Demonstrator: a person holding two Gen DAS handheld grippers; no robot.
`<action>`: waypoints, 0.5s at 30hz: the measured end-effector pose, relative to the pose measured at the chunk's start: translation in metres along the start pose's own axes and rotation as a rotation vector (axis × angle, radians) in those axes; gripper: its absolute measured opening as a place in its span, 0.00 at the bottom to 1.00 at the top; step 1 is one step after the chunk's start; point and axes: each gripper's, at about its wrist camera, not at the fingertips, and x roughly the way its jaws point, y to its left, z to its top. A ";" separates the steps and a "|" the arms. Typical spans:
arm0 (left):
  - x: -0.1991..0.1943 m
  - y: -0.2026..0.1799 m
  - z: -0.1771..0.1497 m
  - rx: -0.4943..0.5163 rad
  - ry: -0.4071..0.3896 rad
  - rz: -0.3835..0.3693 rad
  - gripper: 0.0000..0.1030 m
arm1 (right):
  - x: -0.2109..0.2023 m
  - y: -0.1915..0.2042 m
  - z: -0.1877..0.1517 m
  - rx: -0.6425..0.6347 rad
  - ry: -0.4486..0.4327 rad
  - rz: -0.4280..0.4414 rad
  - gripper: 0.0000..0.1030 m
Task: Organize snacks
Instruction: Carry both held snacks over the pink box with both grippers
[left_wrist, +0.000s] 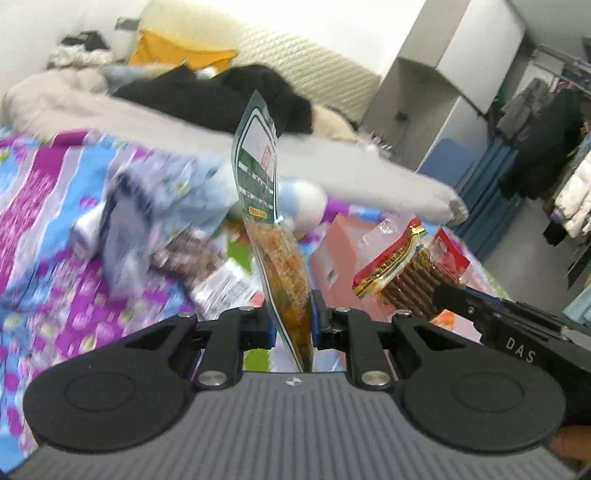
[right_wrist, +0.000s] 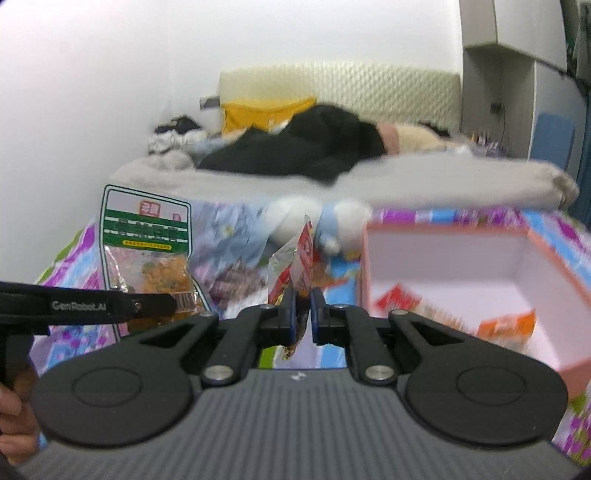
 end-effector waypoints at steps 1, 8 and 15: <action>0.001 -0.005 0.008 0.007 -0.013 -0.008 0.19 | -0.001 -0.004 0.007 -0.002 -0.015 -0.007 0.11; 0.014 -0.046 0.056 0.050 -0.064 -0.085 0.19 | -0.006 -0.036 0.049 -0.032 -0.101 -0.078 0.11; 0.058 -0.094 0.082 0.108 0.003 -0.181 0.19 | -0.005 -0.082 0.067 -0.006 -0.093 -0.132 0.11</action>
